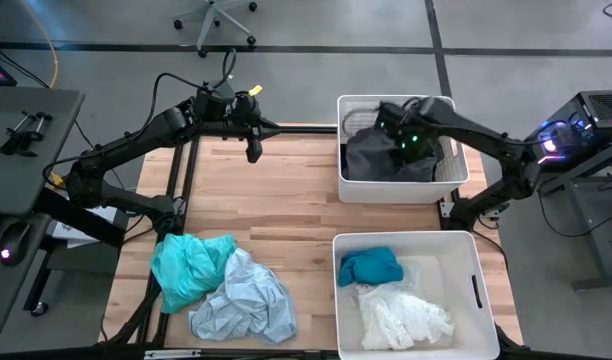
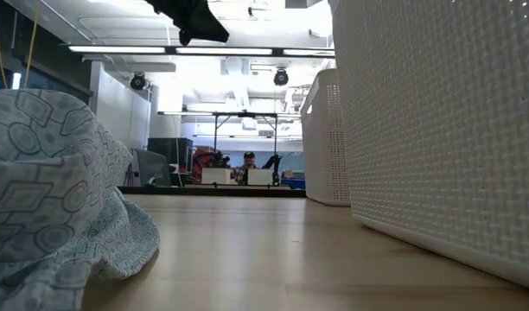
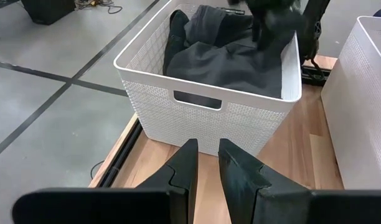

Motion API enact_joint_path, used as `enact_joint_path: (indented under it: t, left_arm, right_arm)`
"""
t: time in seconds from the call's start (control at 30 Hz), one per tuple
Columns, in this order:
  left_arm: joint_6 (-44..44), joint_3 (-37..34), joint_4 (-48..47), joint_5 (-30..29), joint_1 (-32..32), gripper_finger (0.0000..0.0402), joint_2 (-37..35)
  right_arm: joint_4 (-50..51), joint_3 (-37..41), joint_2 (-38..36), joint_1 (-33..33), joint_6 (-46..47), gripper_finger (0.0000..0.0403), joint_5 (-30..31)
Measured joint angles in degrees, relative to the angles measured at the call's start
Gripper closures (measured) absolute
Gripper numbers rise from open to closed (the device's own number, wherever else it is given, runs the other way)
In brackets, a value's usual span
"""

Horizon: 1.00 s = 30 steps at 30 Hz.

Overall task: Sort clothes
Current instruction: Put the gray short into the top white laundry bin

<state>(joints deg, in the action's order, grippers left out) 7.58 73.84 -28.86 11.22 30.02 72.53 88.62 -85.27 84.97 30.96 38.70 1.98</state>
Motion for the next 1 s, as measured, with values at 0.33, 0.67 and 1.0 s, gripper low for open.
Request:
enact_joint_path:
  t: [0.33, 0.67, 1.0]
  left_arm:
    - [0.6, 0.0, -0.2, 0.0, 0.0, 0.0348, 0.0]
    - [1.7, 0.0, -1.1, -0.1, 0.0, 0.0348, 0.0]
    - [2.2, 0.0, -1.3, -0.1, 0.0, 0.0348, 0.0]
  right_arm:
    - [-7.3, 20.2, 0.0, -0.7, 5.1, 0.0261, 11.4]
    - [-6.5, 12.9, -1.1, -3.2, 5.3, 0.0261, 16.9]
    - [-13.0, 2.3, -7.8, -7.5, -0.4, 0.0261, 20.0]
